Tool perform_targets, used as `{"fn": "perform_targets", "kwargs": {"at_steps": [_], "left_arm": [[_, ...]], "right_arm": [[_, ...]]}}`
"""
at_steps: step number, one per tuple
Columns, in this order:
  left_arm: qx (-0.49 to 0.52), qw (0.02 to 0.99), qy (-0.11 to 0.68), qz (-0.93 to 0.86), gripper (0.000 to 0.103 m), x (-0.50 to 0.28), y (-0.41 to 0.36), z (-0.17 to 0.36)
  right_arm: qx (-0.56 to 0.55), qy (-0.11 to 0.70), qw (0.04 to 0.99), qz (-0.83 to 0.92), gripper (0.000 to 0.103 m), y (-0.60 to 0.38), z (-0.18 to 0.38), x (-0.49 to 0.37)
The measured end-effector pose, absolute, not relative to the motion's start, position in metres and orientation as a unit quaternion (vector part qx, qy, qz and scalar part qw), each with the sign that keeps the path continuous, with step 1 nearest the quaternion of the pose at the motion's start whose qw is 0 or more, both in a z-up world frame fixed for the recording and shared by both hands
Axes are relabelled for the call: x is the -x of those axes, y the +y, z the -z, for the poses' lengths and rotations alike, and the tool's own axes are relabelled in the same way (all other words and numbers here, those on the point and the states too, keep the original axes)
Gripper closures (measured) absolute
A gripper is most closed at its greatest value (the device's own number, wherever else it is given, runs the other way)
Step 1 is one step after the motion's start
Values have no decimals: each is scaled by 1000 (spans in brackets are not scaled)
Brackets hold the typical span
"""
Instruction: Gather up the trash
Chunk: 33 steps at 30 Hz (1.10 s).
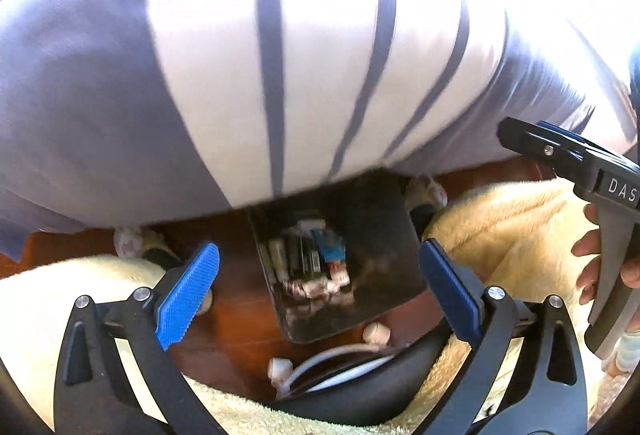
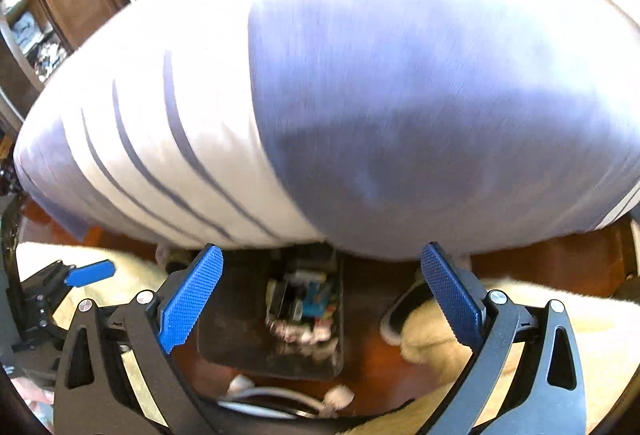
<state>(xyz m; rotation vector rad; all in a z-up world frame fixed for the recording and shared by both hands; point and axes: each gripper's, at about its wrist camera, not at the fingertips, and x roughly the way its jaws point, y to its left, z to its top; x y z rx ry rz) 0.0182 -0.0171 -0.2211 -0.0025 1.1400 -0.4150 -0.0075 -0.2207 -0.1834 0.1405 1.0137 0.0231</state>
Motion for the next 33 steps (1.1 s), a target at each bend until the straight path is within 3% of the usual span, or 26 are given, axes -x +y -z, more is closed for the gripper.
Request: {"fn": "perform_targets", "kwargs": {"at_steps": [17, 27, 33], "left_arm": [[-11, 958, 254, 135, 8, 12, 11, 8], [-35, 980, 165, 102, 8, 39, 4, -52], [-21, 982, 157, 104, 8, 46, 1, -55]], "right_arm": [[-32, 234, 971, 23, 3, -225, -1, 50], [-15, 159, 987, 16, 3, -214, -55, 66], [-13, 136, 990, 39, 3, -210, -67, 81]]}}
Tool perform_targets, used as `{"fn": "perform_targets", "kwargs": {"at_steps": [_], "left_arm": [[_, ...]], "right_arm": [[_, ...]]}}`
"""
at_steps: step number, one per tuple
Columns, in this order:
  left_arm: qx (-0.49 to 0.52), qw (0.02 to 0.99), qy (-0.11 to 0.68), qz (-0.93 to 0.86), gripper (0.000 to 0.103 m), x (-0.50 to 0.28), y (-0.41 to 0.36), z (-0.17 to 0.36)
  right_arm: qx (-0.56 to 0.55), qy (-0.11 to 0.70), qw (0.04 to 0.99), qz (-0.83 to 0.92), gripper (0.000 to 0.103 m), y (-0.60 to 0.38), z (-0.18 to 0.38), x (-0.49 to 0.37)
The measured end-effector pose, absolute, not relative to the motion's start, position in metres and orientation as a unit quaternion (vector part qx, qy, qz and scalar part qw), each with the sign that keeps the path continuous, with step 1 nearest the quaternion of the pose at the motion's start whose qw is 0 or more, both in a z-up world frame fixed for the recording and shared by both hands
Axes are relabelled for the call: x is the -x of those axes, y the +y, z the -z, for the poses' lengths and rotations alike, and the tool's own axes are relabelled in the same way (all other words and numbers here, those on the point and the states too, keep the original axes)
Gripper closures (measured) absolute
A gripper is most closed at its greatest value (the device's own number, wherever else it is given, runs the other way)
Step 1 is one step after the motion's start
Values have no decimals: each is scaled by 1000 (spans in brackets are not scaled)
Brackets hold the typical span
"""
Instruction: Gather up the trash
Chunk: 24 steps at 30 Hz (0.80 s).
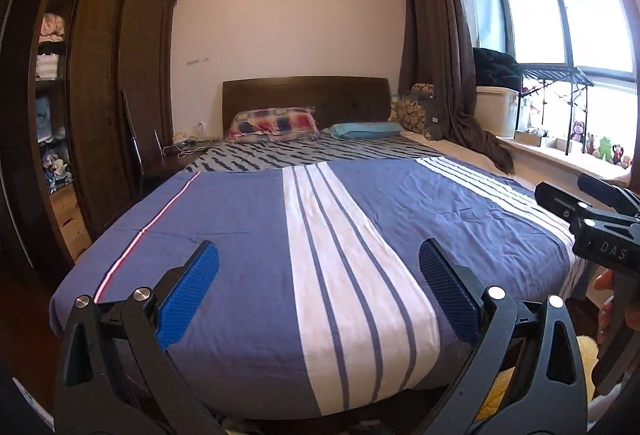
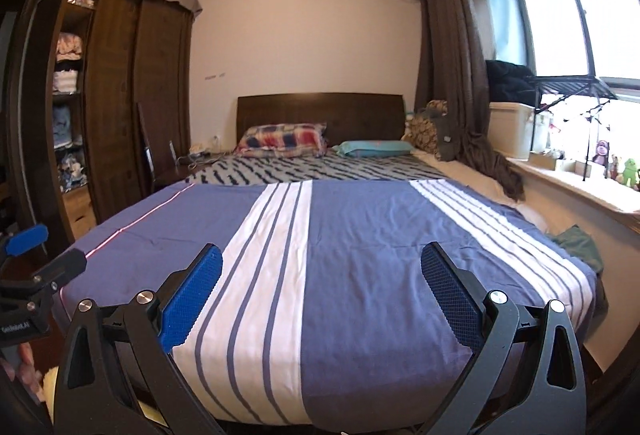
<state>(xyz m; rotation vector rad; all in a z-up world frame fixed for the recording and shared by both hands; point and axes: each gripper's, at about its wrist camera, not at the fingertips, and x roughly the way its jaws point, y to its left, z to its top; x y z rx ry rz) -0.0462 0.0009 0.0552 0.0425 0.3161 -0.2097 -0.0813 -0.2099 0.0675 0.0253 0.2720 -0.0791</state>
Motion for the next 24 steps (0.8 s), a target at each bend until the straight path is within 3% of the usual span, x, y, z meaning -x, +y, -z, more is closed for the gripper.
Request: {"fn": "perform_targets", "kwargs": {"at_steps": [24], "left_arm": [[-19, 978, 176, 108, 8, 53, -1, -37]], "right_arm": [[-3, 138, 987, 76, 3, -211, -54, 99]]}}
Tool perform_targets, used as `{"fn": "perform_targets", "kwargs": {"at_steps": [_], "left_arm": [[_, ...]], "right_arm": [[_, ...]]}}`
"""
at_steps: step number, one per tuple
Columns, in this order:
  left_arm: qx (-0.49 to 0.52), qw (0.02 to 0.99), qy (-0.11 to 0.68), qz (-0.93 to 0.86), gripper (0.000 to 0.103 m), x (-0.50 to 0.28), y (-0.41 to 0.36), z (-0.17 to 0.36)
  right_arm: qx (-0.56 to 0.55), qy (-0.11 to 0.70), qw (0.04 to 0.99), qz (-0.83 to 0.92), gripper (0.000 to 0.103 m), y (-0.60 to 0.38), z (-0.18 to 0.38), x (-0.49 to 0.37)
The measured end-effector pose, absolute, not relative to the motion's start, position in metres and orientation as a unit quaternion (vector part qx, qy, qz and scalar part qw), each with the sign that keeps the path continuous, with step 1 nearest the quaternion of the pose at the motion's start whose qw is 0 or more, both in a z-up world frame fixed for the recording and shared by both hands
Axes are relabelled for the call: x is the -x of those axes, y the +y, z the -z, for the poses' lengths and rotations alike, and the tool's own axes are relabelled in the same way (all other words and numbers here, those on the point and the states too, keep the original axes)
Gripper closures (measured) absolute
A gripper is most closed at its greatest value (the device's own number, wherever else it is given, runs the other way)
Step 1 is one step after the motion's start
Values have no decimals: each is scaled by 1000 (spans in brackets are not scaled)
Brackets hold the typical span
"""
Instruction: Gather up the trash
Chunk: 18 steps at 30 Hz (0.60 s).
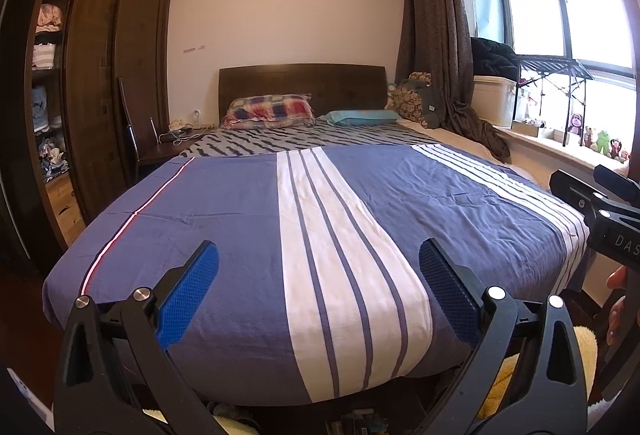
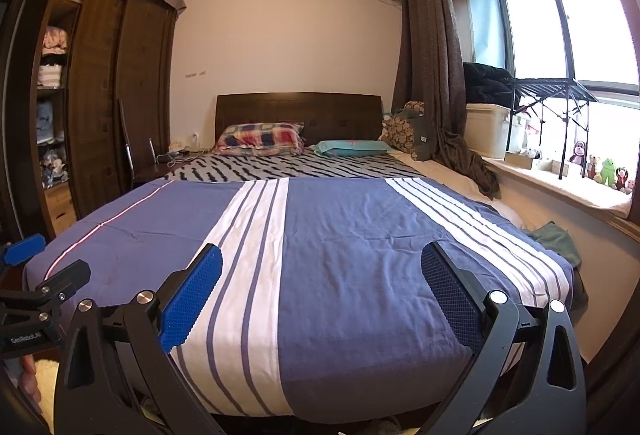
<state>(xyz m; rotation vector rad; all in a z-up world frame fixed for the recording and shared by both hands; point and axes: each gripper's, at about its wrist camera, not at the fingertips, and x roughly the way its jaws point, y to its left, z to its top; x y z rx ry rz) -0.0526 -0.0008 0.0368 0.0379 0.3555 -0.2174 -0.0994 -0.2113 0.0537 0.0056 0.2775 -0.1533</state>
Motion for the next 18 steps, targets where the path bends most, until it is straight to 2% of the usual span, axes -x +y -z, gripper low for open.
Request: {"fn": "perform_targets", "kwargs": {"at_steps": [18], "left_arm": [[-7, 979, 171, 108, 8, 56, 4, -42]], "right_arm": [[-2, 140, 988, 70, 3, -205, -55, 100]]}}
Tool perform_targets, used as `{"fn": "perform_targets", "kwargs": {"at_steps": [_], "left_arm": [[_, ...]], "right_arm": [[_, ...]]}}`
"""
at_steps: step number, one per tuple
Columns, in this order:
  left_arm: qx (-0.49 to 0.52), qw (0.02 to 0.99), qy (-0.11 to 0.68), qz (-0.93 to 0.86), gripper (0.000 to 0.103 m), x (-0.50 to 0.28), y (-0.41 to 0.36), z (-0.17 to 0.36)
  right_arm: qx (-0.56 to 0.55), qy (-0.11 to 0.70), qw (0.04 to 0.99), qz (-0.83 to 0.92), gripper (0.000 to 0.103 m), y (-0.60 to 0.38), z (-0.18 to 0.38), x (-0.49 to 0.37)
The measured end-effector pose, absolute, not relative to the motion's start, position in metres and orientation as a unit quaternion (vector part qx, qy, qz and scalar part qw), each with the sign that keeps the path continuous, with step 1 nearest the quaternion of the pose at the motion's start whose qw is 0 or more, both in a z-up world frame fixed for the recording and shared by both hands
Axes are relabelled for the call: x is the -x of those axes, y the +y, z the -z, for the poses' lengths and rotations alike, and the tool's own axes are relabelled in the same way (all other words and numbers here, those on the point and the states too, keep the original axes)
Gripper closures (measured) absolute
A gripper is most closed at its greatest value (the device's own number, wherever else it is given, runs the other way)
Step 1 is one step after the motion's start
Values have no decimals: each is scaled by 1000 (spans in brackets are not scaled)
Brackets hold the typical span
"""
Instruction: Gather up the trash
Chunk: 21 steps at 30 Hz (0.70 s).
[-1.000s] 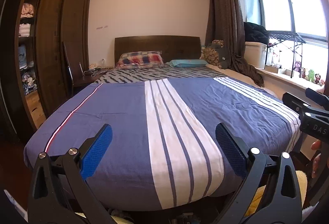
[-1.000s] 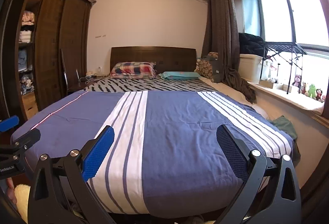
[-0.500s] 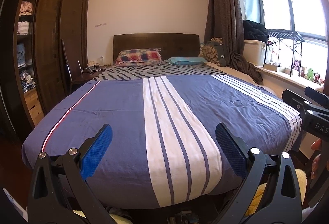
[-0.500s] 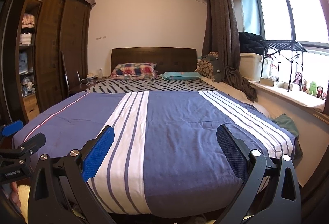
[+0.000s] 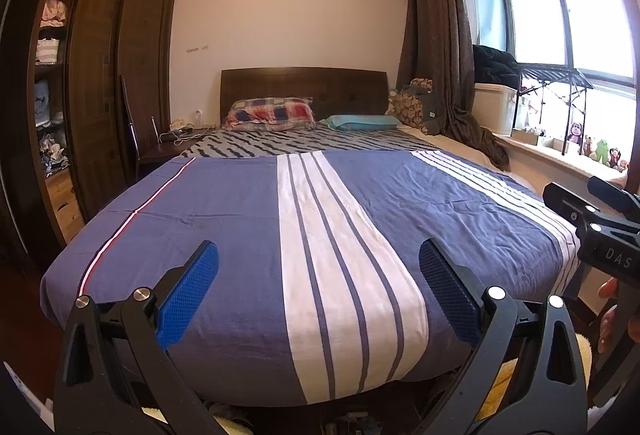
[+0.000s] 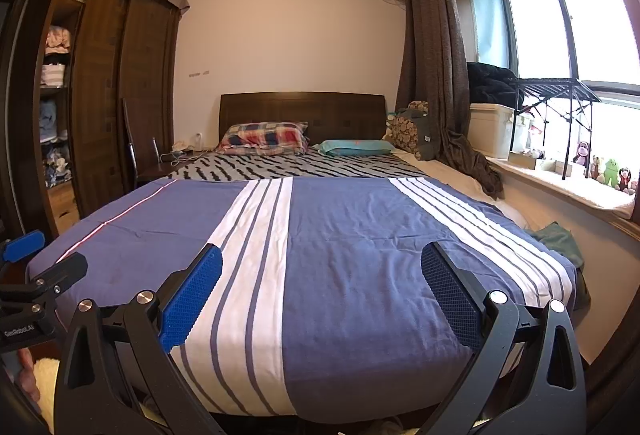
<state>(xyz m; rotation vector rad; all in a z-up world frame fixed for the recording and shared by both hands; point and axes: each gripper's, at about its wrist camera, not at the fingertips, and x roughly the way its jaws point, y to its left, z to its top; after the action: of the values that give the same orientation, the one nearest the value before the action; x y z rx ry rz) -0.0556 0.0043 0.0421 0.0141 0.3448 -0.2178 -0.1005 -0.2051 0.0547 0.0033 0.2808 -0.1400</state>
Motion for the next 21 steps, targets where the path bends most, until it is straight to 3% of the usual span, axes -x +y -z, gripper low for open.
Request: {"fn": "perform_targets", "kwargs": {"at_steps": [21], "left_arm": [[-4, 980, 168, 108, 8, 60, 3, -46]], "right_arm": [[-2, 138, 988, 66, 3, -204, -57, 103]]}}
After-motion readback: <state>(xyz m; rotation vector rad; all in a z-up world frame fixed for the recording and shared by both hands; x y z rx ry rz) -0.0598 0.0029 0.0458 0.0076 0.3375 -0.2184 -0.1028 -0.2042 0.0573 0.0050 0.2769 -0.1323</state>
